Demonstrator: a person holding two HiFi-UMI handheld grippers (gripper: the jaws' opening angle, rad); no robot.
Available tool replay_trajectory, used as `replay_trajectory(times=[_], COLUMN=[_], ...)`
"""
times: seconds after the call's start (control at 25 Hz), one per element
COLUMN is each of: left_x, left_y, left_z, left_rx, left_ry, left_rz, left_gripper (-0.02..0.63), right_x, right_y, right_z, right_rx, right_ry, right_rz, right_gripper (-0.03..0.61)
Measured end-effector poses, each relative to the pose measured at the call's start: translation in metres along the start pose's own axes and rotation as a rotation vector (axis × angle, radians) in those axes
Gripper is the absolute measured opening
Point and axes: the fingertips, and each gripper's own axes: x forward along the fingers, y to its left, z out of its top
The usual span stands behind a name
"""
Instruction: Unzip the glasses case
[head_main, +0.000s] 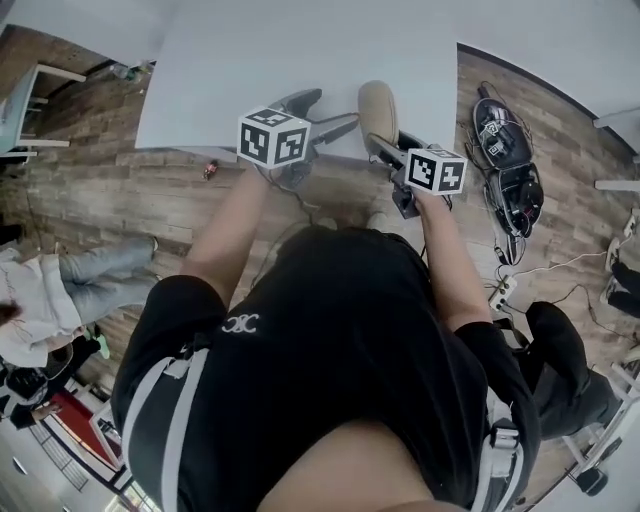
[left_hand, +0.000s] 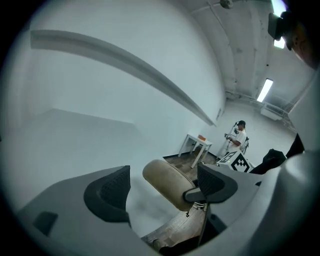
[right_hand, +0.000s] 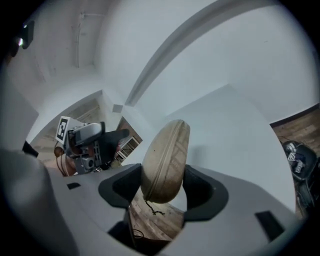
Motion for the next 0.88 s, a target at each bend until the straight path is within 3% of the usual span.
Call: replay_trajectory(times=[0.04,0.16,0.24,0.4,0.64,0.88], left_x=[-0.006,-0.027,-0.039,-0.051,-0.055,-0.055], left_y=[0.006,0.023,0.029,0.034,0.035,0.034], left_z=[-0.004,-0.008,-0.007,-0.011,-0.021,-0.027], left_rx=[-0.001,0.005,-0.001,-0.020,-0.002,-0.005], left_ry=[-0.003,-0.056,-0.096,-0.113,-0.085,-0.088], left_rz=[0.037,0.179,0.228,0.243,0.265,0.270], left_gripper=[0.416,0.129,0.006,0.006,0.006,0.006], right_x=[0.006,0.023,0.034,0.058,0.069,0.040], right_y=[-0.010,-0.032,-0.039,-0.046,-0.063,-0.038], right_z=[-0.007,-0.022,-0.026,-0.018,0.010,0.045], right_rx=[0.015,0.058,0.060,0.037,-0.097,-0.114], right_ry=[0.019,0.065,0.083,0.092,0.021,-0.124], right_rz=[-0.023,-0.082,-0.103,-0.122,-0.277,-0.250], right_gripper=[0.272,0.270,0.270,0.270,0.299,0.296])
